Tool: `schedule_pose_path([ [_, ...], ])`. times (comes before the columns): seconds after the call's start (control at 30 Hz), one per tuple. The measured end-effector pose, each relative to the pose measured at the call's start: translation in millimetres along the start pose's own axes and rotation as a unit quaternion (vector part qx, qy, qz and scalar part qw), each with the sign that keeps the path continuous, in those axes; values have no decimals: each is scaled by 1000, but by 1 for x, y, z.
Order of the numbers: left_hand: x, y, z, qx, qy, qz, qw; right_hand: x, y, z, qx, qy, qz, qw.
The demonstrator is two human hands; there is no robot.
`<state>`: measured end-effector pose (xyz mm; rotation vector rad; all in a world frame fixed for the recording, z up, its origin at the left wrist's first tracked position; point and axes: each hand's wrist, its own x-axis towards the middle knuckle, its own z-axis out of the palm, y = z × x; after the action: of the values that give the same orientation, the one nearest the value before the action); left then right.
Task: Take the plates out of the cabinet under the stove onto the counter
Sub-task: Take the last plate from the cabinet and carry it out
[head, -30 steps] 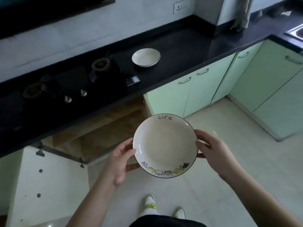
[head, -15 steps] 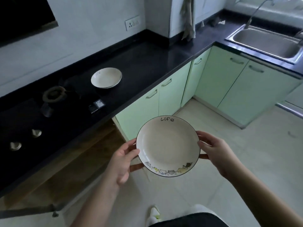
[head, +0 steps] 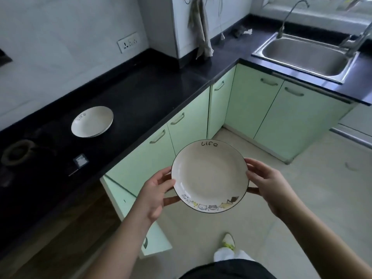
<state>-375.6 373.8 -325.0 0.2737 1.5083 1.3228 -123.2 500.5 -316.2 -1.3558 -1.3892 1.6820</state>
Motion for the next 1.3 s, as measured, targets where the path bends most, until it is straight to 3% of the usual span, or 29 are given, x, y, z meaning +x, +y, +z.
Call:
schedule_pose_path([
  [0.2,32,17,57,0,21,26,999,59,-21,-47,52,-27,27,998],
  [0.4,61,35,58,-23,68,14,997,115,-40,-33,50,-71,36,996],
  [0.67,124,73,0,-66,111,36,991,204,-73,48,8,-140,33,990],
  [0.97,203,125,-70,-101,134,65,984,297,-122,158,-63,-168,19,984],
  [1.3,267,160,-112,-139,152,53,977,371,-134,225,-80,-195,35,977],
])
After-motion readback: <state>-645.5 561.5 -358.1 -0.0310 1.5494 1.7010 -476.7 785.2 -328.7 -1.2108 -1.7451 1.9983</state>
